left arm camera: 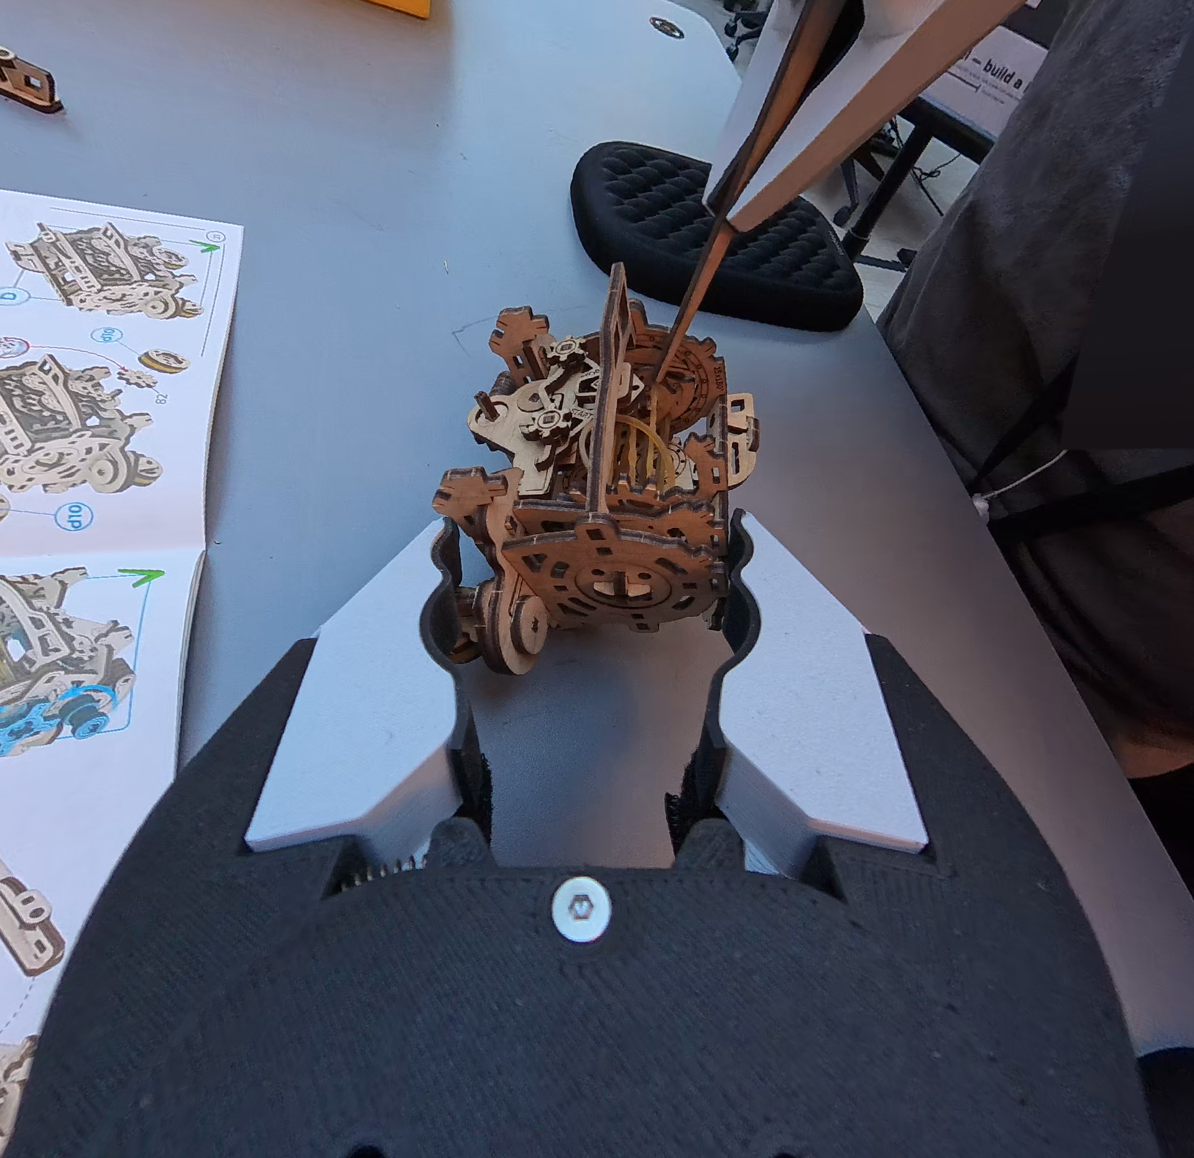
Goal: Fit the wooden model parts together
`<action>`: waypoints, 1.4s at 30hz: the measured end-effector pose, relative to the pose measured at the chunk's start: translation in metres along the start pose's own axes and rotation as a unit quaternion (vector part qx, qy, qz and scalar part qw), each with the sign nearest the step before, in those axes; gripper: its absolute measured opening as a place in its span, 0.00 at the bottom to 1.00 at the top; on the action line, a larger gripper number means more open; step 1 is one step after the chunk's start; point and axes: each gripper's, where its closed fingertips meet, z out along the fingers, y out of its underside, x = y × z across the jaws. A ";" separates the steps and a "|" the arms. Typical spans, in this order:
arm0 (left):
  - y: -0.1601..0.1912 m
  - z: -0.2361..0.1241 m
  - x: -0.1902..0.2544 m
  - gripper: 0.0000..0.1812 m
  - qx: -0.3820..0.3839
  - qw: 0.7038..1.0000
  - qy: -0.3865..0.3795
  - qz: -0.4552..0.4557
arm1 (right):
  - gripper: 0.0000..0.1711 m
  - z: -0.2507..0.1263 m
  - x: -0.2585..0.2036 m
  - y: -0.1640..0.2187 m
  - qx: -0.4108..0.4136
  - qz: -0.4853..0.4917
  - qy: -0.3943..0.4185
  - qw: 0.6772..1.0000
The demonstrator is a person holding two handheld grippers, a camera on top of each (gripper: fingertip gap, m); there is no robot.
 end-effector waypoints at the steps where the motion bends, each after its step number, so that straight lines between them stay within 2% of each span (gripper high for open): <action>1: 0.000 0.000 0.000 0.45 0.000 1.000 0.000 0.000 | 0.01 0.000 0.000 0.000 0.001 0.002 -0.001 1.000; 5: 0.000 0.000 0.000 0.45 0.000 1.000 0.000 0.001 | 0.01 -0.001 0.006 -0.001 0.009 0.018 0.013 1.000; 9: 0.000 -0.002 0.000 0.45 -0.001 1.000 0.007 -0.001 | 0.01 0.002 0.013 0.014 -0.012 0.053 0.019 0.998; 12: 0.004 -0.005 0.005 0.45 -0.009 0.999 0.038 -0.007 | 0.01 0.002 0.017 0.012 0.042 0.105 0.010 0.994; 15: 0.006 -0.008 0.006 0.45 -0.013 0.999 0.049 -0.007 | 0.01 -0.002 0.028 0.014 0.087 0.117 0.045 0.988; 21: 0.010 -0.017 -0.006 0.48 -0.014 1.000 0.002 0.006 | 0.01 0.000 0.023 0.019 0.113 0.163 0.080 0.977; 26: 0.000 -0.037 -0.014 0.49 0.031 0.998 -0.052 -0.023 | 0.01 -0.012 0.025 0.029 0.149 0.256 0.130 0.946; 29: -0.007 -0.051 -0.011 0.55 0.055 0.990 -0.115 -0.060 | 0.01 -0.016 0.020 0.042 0.149 0.304 0.164 0.927; 32: -0.014 -0.065 -0.006 0.66 0.087 0.961 -0.234 -0.116 | 0.01 -0.007 0.005 0.064 0.120 0.374 0.175 0.903; 34: -0.027 -0.067 0.004 0.66 0.148 0.930 -0.303 -0.147 | 0.01 0.004 -0.009 0.073 0.116 0.417 0.168 0.886; 36: -0.029 -0.055 0.015 0.71 0.176 0.904 -0.347 -0.176 | 0.01 0.015 -0.019 0.079 0.112 0.462 0.166 0.864; 38: -0.026 -0.043 0.019 0.73 0.169 0.880 -0.407 -0.178 | 0.01 0.024 -0.026 0.078 0.105 0.490 0.160 0.851; 42: -0.028 -0.026 0.008 0.79 0.145 0.826 -0.521 -0.156 | 0.01 0.034 -0.033 0.063 0.089 0.509 0.136 0.845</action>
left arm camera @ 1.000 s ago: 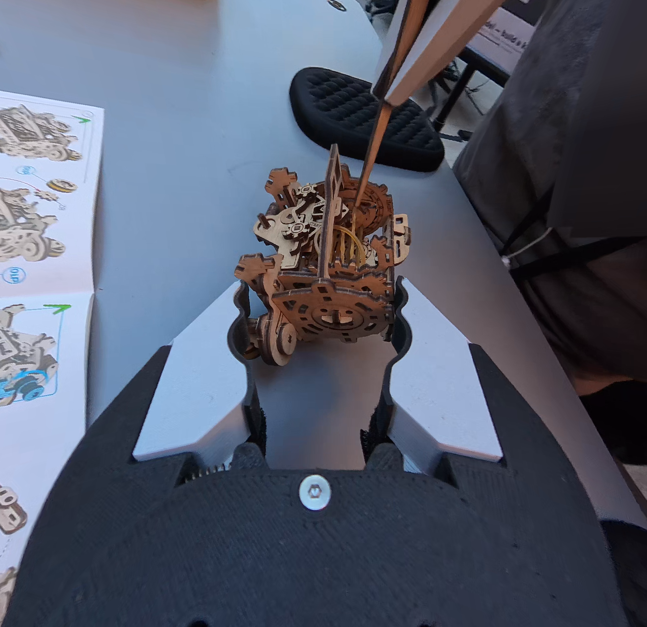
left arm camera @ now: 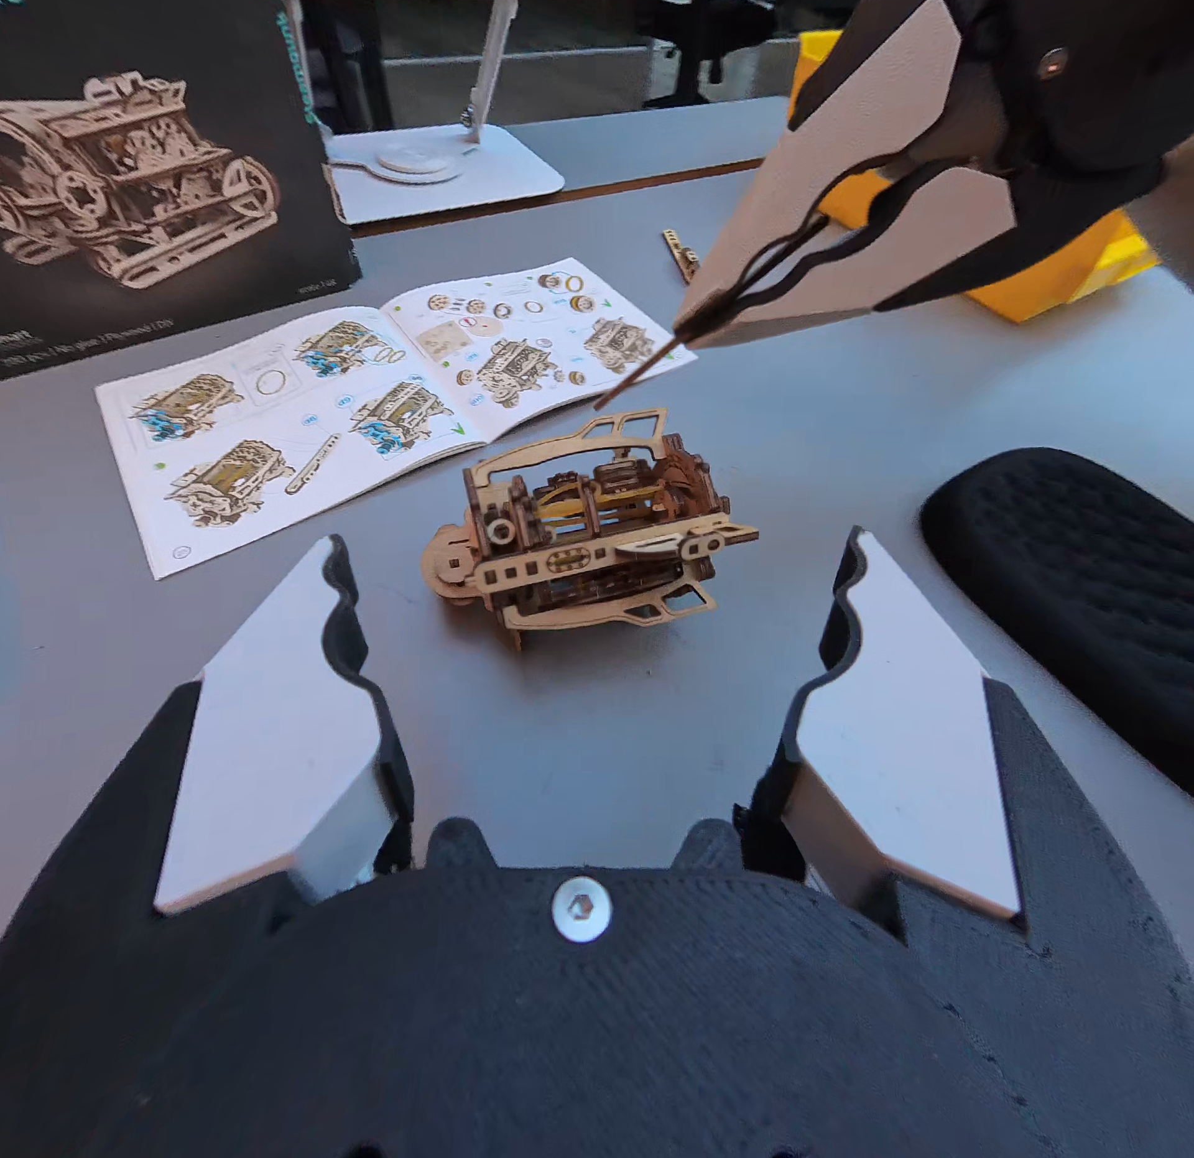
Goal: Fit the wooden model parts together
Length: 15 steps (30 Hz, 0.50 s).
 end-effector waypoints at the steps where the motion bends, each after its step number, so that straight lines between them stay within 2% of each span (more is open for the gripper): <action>1: 0.000 0.006 0.002 0.80 -0.001 1.000 -0.020 0.009 | 0.01 0.001 -0.004 -0.001 -0.006 0.002 -0.002 1.000; 3: 0.002 0.017 0.006 0.81 -0.016 0.999 -0.039 0.023 | 0.01 0.000 -0.011 -0.004 -0.016 0.003 -0.004 1.000; 7: 0.011 0.027 -0.005 0.74 -0.053 0.996 -0.060 0.046 | 0.01 -0.007 -0.023 -0.014 -0.017 0.010 -0.008 1.000; 10: 0.012 0.018 -0.011 0.68 -0.046 0.998 -0.039 0.022 | 0.01 -0.012 -0.030 -0.023 -0.014 0.001 -0.007 1.000; 11: 0.014 0.014 -0.012 0.63 -0.045 0.998 -0.029 0.022 | 0.01 -0.013 -0.033 -0.027 -0.011 -0.003 -0.008 1.000; 15: 0.018 0.001 -0.001 0.64 -0.039 0.997 0.063 0.037 | 0.01 -0.015 -0.041 -0.040 -0.001 -0.004 -0.023 1.000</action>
